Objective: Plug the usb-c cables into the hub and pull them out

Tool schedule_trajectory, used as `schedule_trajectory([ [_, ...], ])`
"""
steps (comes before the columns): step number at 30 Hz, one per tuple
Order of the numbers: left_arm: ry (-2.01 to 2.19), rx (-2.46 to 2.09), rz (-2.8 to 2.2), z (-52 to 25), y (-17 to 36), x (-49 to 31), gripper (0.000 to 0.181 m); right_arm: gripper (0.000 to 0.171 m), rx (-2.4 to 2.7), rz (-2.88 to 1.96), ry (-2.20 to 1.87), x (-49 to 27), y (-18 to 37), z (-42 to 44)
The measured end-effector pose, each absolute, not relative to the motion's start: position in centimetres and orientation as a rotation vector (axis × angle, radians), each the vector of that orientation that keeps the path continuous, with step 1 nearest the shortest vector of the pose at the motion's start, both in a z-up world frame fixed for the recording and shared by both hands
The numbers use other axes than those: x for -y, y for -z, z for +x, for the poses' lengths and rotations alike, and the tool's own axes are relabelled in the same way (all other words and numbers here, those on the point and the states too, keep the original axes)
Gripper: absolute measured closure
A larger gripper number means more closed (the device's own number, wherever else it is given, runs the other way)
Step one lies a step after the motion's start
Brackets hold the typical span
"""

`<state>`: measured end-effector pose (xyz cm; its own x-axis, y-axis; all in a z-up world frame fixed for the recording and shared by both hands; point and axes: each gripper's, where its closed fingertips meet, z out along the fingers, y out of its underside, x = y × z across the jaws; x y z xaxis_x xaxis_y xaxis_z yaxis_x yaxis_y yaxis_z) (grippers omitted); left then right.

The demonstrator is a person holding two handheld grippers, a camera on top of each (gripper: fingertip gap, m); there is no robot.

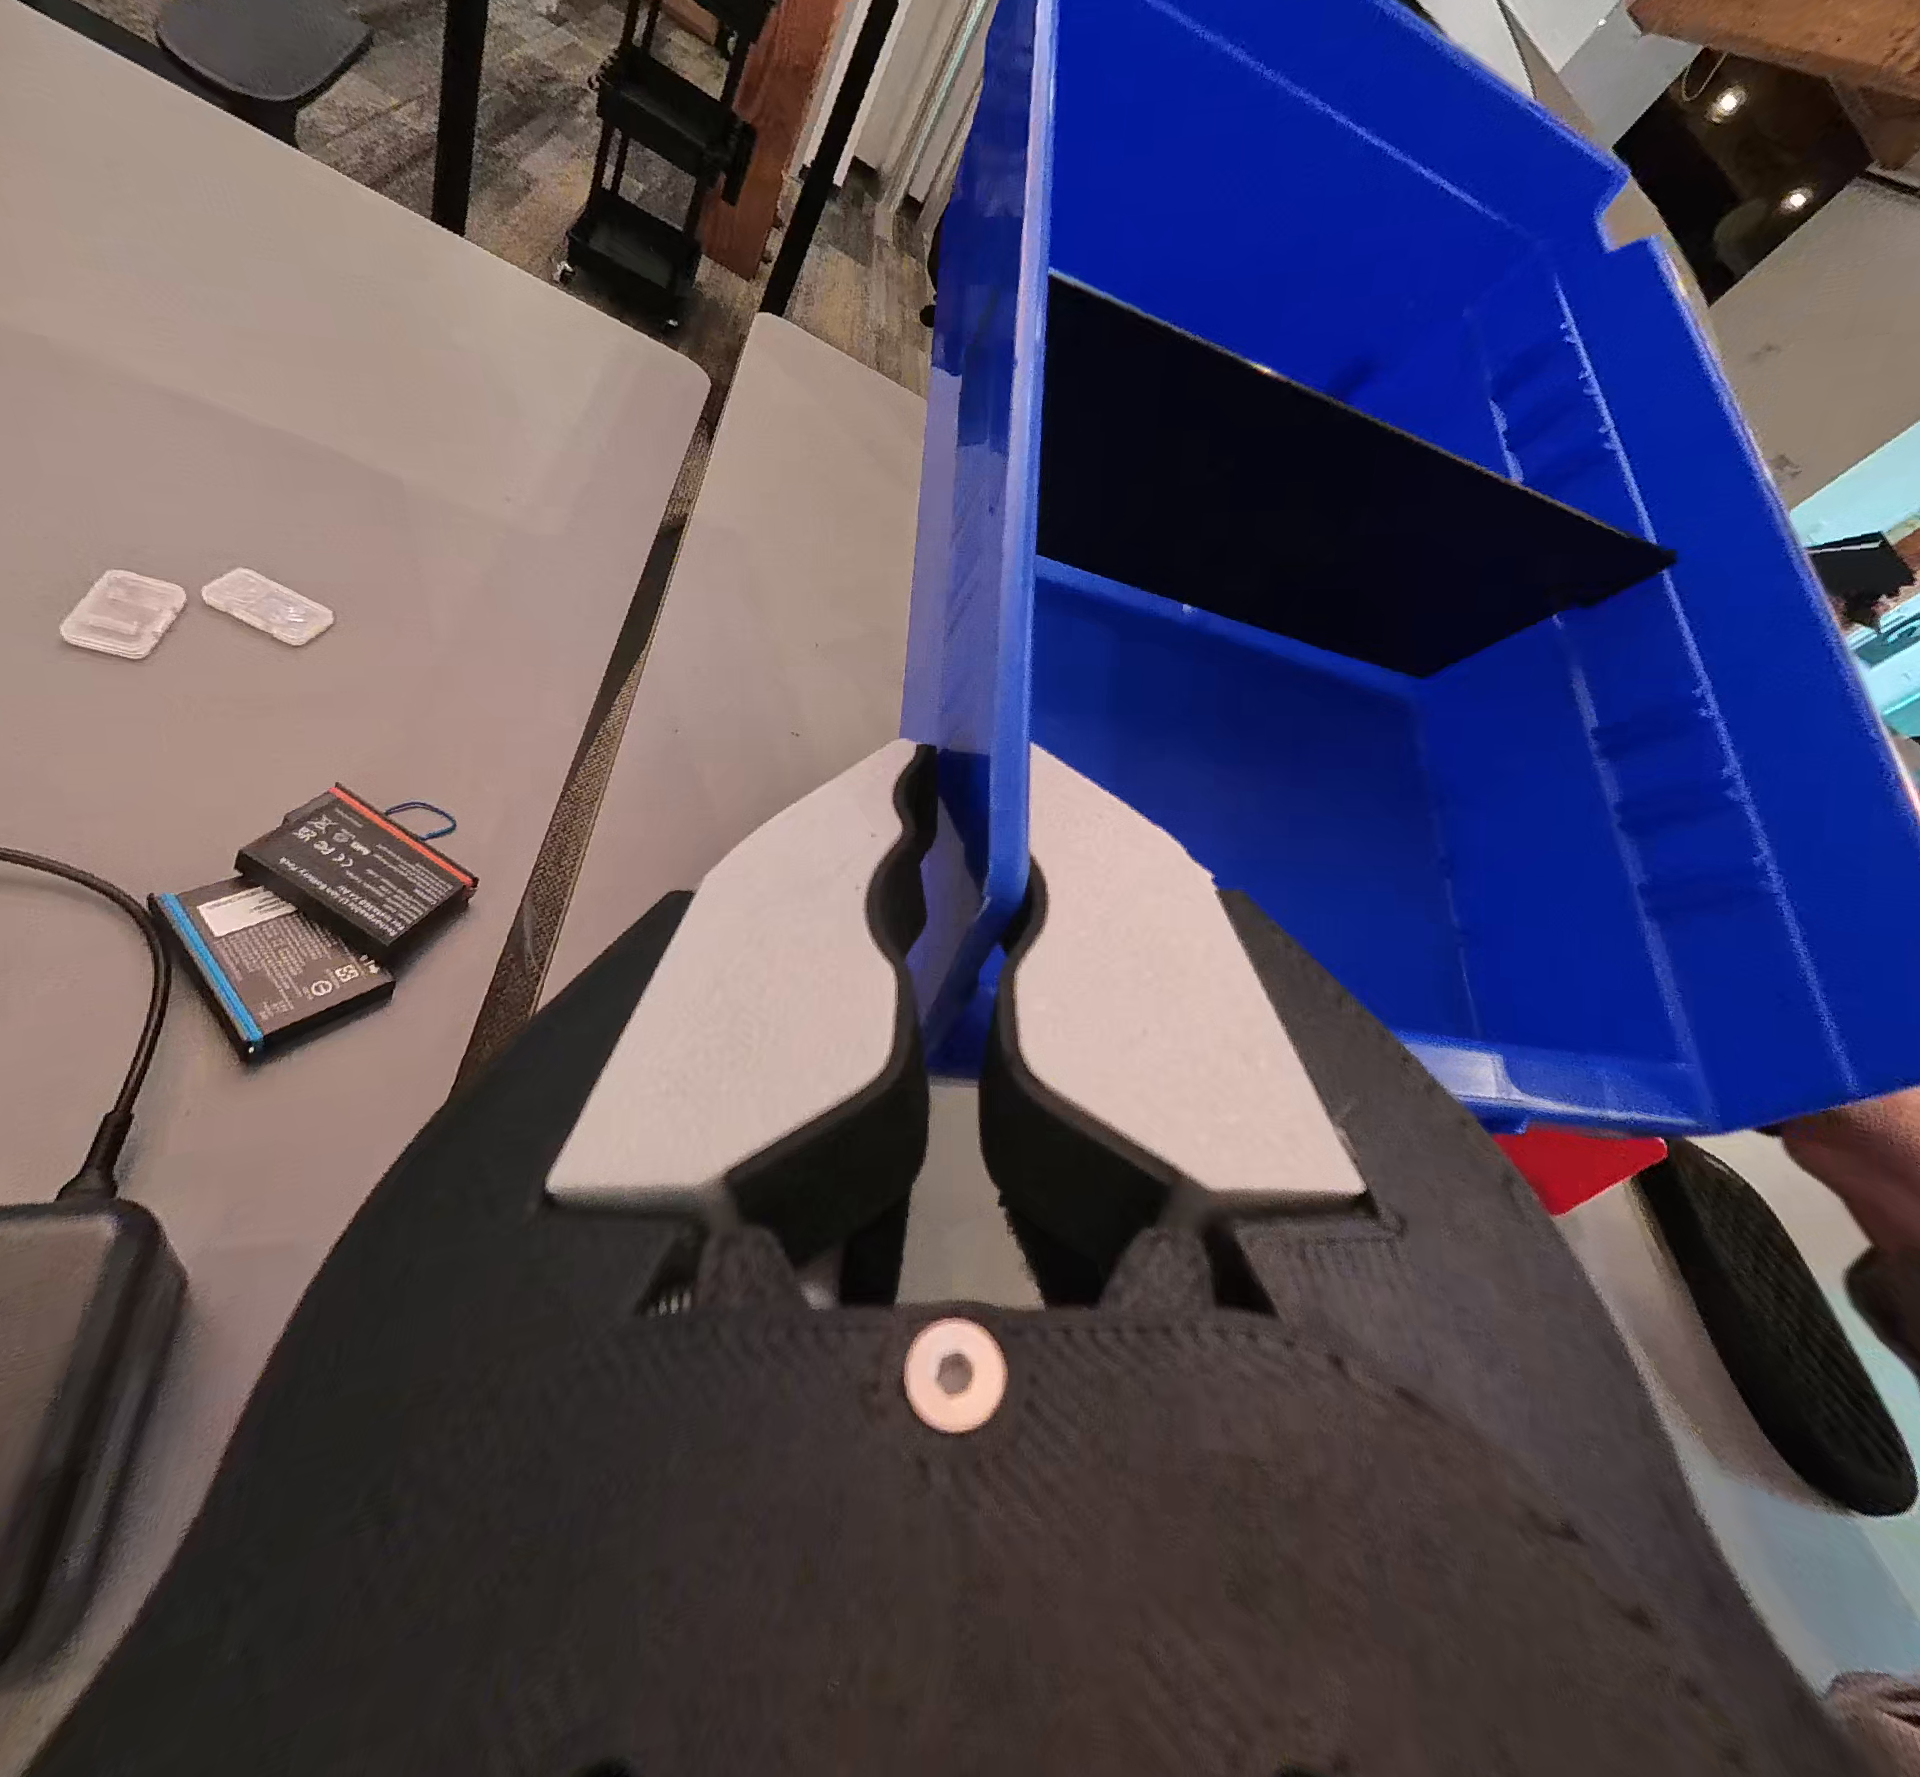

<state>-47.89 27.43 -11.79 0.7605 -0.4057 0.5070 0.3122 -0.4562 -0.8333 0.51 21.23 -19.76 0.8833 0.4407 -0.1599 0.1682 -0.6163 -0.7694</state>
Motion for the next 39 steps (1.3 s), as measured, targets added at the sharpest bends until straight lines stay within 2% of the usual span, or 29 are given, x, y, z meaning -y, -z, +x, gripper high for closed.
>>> schedule_trajectory([
  [1,0.824,-0.072,-1.868,-47.9,11.7,-27.4,0.174,0.133,0.49,-2.195,-0.364,-20.9,18.7,1.1],
  [4,0.818,-0.068,-1.858,-47.8,11.5,-27.4,0.173,0.134,0.892,-1.977,-0.271,-17.4,14.9,-1.0],
  [6,0.827,-0.063,-1.849,-47.7,11.4,-27.4,0.173,0.129,1.187,-1.867,-0.25,-14.4,14.4,-3.8],
  [9,0.85,-0.051,-1.833,-47.4,11.2,-27.4,0.174,0.122,1.48,-1.78,-0.269,-11.7,16.3,-7.8],
  [12,0.868,-0.042,-1.818,-47.1,10.8,-27.2,0.174,0.118,1.67,-1.755,-0.147,-12.4,19.8,-9.7],
  [15,0.861,-0.036,-1.804,-47.5,10.3,-26.8,0.174,0.128,1.84,-1.776,-0.032,-13.2,23.6,-10.4],
  [17,0.854,-0.025,-1.793,-48.0,10.1,-26.4,0.173,0.141,1.862,-1.754,-0.02,-13.7,24.2,-11.3],
  [19,0.856,-0.008,-1.779,-48.6,10.0,-26.0,0.174,0.143,1.863,-1.763,-0.08,-13.9,24.2,-12.5],
  [24,0.867,0.028,-1.736,-49.8,9.7,-25.5,0.173,0.147,1.856,-1.789,-0.105,-16.1,24.3,-15.6],
  [39,0.864,0.095,-1.669,-52.6,9.2,-25.6,0.173,0.147,1.444,-2.113,-0.058,-29.3,24.5,-27.5],
])
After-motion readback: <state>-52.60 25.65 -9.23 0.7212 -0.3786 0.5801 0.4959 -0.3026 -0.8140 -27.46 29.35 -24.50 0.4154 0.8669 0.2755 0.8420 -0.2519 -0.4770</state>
